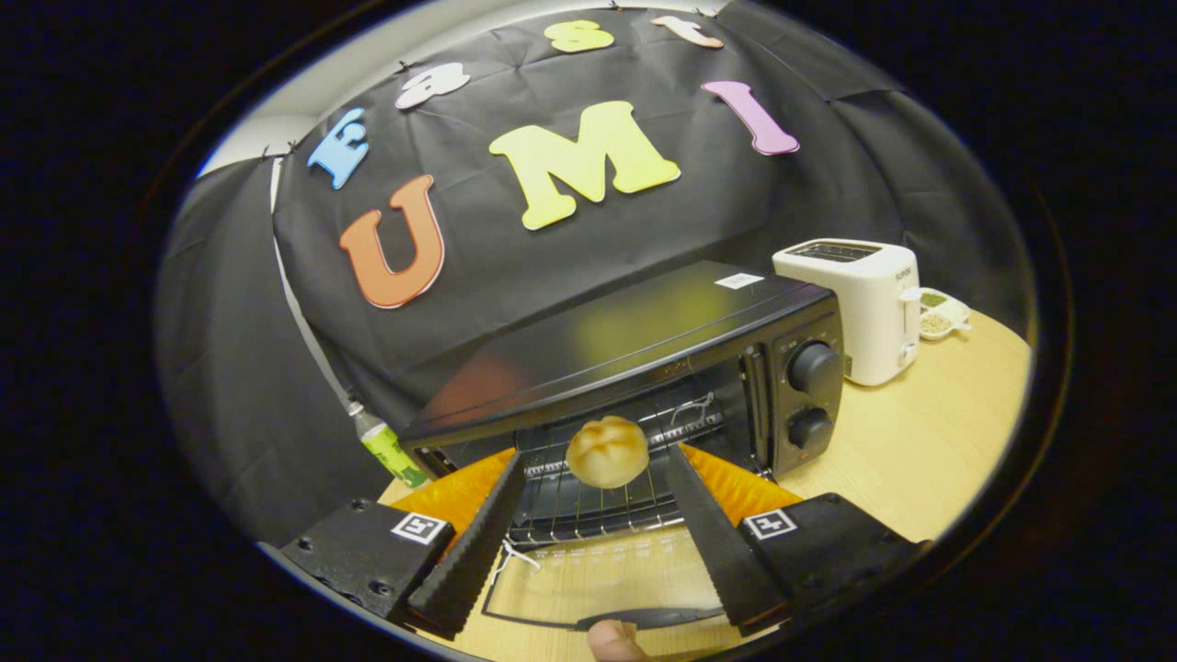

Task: Open the toaster oven, put the food inside, and close the toaster oven door.

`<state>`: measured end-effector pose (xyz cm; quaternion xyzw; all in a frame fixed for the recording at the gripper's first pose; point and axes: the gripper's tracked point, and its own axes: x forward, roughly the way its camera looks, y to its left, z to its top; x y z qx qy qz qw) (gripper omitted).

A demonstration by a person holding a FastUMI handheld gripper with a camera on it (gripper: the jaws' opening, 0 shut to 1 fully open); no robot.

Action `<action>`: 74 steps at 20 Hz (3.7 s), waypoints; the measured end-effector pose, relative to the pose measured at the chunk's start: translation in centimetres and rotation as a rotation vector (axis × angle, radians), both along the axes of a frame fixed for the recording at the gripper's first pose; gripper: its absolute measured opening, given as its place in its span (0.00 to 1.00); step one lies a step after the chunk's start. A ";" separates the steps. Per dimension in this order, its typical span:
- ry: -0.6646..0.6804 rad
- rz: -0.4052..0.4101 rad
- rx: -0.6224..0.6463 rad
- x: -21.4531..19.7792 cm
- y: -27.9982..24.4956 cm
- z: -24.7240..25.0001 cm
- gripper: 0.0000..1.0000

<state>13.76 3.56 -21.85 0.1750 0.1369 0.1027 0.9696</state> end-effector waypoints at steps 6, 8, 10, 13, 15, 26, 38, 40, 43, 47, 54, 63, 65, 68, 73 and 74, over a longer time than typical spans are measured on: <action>0.070 -0.003 -0.147 -5.7 -0.8 -1.3 1.00; 0.124 0.015 -0.187 -7.6 -0.6 -2.6 1.00; 0.182 0.034 -0.227 -9.2 -0.4 -4.2 1.00; 0.254 0.048 -0.266 -10.9 0.0 -6.8 1.00; 0.310 0.036 -0.289 -11.7 -0.2 -8.5 1.00; 0.409 0.010 -0.338 -11.2 0.4 -13.4 1.00; 0.432 -0.005 -0.340 -9.9 0.7 -13.4 1.00; 0.429 -0.003 -0.333 -9.9 0.8 -13.0 1.00; 0.426 0.000 -0.312 -9.9 0.9 -12.2 1.00; 0.382 -0.006 -0.319 -9.4 0.7 -10.8 1.00; 0.311 -0.040 -0.317 -8.6 0.8 -8.2 1.00; 0.115 -0.066 -0.365 -6.9 1.2 -3.8 1.00; 0.061 -0.075 -0.361 -6.2 1.4 -2.5 1.00; -0.021 -0.070 -0.367 -4.6 1.6 -0.7 1.00; -0.080 -0.058 -0.339 -3.9 1.9 0.9 1.00; -0.080 -0.065 -0.335 -4.0 1.6 1.0 1.00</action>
